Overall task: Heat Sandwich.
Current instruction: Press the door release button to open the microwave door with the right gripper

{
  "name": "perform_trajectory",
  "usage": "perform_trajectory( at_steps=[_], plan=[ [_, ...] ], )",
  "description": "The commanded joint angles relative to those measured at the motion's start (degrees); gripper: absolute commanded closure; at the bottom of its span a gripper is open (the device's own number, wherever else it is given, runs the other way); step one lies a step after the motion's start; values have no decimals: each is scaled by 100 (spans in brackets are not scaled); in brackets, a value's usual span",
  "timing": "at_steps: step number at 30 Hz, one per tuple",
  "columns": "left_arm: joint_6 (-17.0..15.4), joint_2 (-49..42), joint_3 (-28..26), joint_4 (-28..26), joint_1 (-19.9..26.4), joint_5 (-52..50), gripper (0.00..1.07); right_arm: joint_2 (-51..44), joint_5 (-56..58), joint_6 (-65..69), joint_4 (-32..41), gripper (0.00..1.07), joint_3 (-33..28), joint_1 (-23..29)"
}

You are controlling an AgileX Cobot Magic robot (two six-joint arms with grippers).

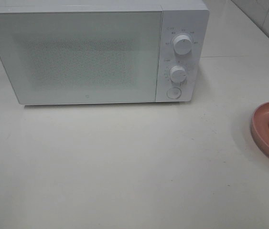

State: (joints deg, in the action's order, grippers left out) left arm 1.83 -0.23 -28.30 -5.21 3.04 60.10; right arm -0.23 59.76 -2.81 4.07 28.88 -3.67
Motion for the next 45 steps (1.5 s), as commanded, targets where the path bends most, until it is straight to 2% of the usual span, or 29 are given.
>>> perform_trajectory(
  at_steps=[1,45],
  plan=[
    [0,-149,17,-29,0,-86,4,-149,-34,17,-46,43,-6,-23],
    [0,-132,17,-29,0,-86,4,-149,-34,6,-46,43,-6,-23]
  ],
)
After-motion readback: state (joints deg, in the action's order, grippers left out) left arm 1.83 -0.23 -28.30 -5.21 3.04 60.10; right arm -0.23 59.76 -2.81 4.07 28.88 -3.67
